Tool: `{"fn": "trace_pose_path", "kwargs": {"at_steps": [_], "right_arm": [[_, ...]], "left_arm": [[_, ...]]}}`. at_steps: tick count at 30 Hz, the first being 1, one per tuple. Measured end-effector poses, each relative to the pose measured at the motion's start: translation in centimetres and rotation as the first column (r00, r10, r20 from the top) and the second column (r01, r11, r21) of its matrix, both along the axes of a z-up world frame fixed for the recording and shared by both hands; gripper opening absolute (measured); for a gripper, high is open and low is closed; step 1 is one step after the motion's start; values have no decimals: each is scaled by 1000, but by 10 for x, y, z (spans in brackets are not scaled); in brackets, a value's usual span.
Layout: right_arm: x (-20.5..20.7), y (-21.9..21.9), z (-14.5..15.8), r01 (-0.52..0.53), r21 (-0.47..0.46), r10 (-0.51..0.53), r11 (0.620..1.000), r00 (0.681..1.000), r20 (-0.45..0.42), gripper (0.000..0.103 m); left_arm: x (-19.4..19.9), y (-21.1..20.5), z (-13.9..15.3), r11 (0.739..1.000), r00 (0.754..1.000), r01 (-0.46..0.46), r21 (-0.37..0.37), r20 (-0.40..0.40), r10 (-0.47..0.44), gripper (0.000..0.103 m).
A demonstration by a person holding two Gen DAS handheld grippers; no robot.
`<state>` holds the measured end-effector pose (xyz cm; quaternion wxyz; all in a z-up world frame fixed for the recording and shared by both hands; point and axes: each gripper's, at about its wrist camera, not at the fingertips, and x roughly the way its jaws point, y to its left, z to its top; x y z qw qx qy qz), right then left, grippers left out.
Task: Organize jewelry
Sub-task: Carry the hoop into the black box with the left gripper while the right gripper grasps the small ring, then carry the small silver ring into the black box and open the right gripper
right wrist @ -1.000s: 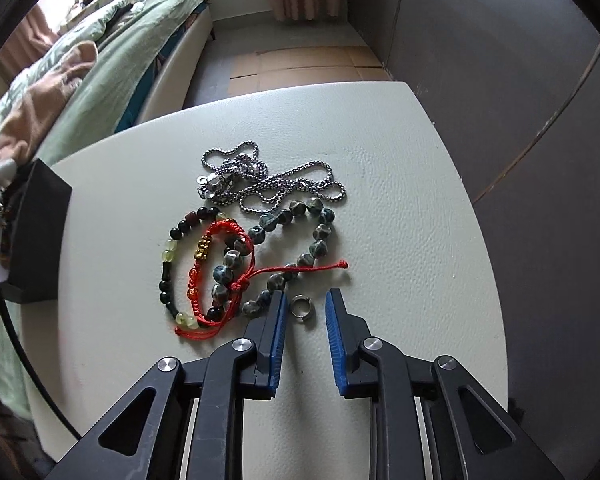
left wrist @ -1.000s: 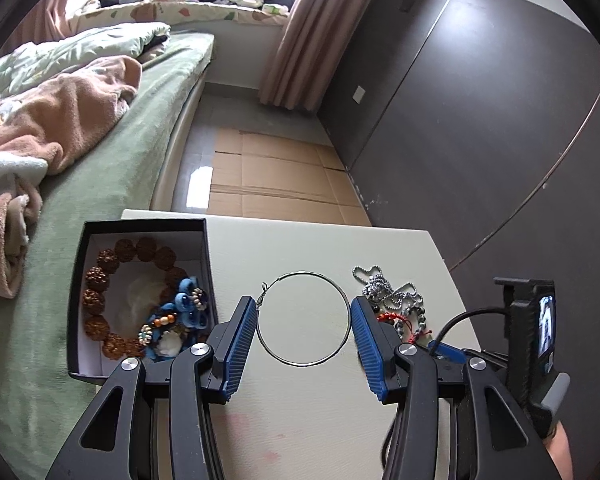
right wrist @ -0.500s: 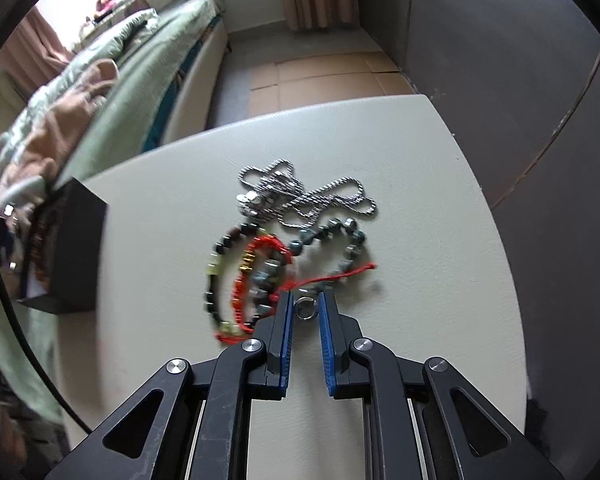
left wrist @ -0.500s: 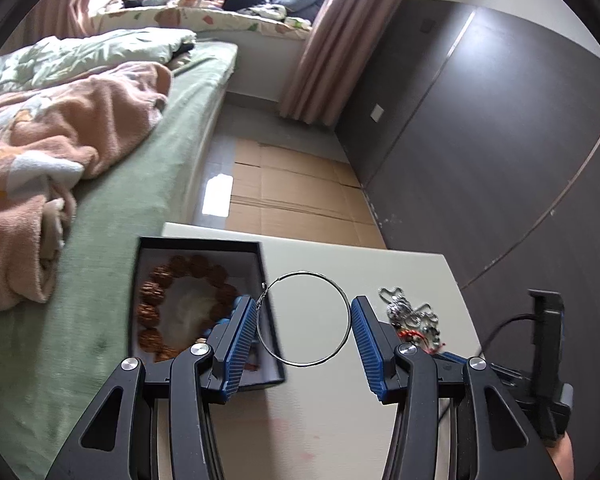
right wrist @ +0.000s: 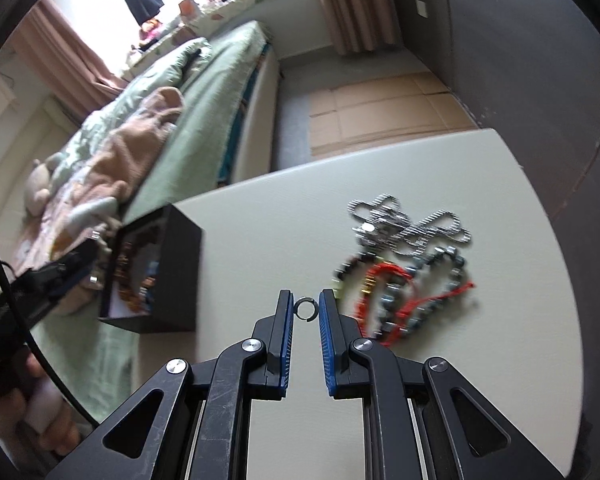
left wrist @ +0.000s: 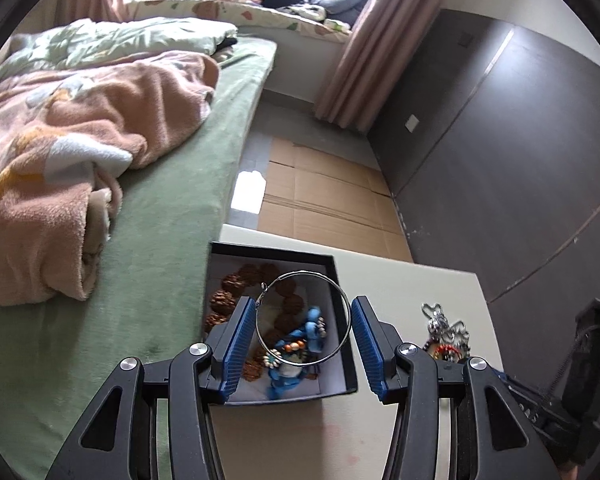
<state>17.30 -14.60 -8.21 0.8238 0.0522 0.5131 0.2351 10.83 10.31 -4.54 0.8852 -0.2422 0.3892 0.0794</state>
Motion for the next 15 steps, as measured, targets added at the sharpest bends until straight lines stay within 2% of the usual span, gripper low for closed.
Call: {"fn": "trace_pose_path", "kwargs": {"at_steps": [1, 5, 15], "right_arm": [[0, 4, 2, -6, 18, 6, 1000, 1000, 4, 14], [-1, 21, 6, -24, 64, 23, 998, 1000, 13, 15], [-4, 58, 16, -79, 217, 75, 973, 997, 29, 15]], "left_arm": [[1, 3, -1, 1000, 1000, -8, -11, -8, 8, 53], [0, 13, -2, 998, 1000, -31, -47, 3, 31, 73], [-13, 31, 7, 993, 995, -93, -69, 17, 94, 74]]}}
